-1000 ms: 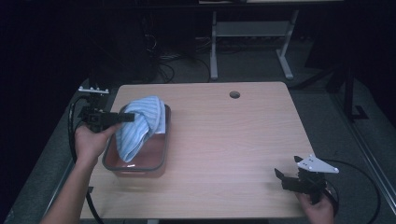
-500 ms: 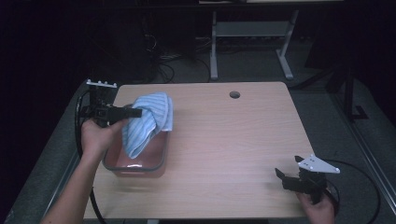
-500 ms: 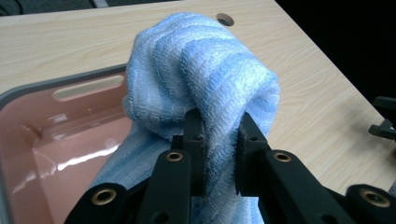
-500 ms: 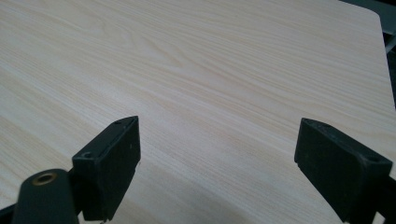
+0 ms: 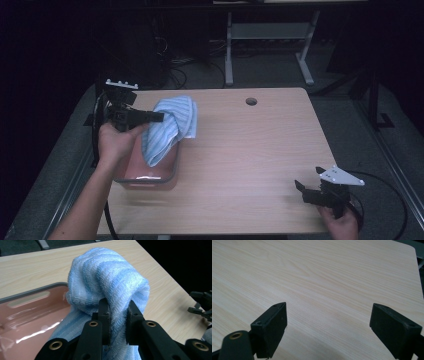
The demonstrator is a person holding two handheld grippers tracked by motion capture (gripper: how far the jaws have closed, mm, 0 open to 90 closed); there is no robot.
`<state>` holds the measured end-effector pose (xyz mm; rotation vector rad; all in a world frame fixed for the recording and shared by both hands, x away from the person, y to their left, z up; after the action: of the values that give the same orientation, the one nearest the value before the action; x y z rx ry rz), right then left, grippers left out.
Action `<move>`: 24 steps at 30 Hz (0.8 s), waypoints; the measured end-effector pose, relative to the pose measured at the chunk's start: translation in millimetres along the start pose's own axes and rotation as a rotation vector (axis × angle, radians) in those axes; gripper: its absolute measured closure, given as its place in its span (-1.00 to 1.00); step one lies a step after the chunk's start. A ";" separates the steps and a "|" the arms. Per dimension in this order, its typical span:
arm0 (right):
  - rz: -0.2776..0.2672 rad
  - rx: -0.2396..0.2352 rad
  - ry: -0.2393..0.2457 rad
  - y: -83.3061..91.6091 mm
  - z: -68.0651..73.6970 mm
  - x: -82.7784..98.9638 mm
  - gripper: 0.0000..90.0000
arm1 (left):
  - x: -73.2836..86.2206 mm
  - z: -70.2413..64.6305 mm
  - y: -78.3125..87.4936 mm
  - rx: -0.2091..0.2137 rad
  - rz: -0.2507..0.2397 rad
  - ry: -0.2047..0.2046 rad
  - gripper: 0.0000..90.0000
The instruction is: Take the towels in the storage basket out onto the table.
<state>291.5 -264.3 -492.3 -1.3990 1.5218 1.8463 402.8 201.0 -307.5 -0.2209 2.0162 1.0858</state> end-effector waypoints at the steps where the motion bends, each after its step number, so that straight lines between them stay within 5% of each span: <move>1: -0.001 0.000 -0.002 -0.1 0.3 -0.1 -0.69 | -0.5 -1.2 -1.8 0.003 0.002 -0.003 0.73; 24: -0.011 -0.012 -0.017 0.3 1.0 -1.1 -0.69 | -12.8 -39.7 -46.7 0.074 0.033 -0.043 0.73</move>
<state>291.3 -263.1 -491.3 -1.3912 1.4945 1.8584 411.2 139.4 -315.3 -0.1248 2.0237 1.0257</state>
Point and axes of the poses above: each handheld gripper's, and its own axes: y roughly backward along the jaws, x roughly out of its underside, z roughly to its left, the point moved 7 cm from there along -y, roughly forward along the jaws, and after that the axes turned 2 degrees about -z, right-handed, at the moved point
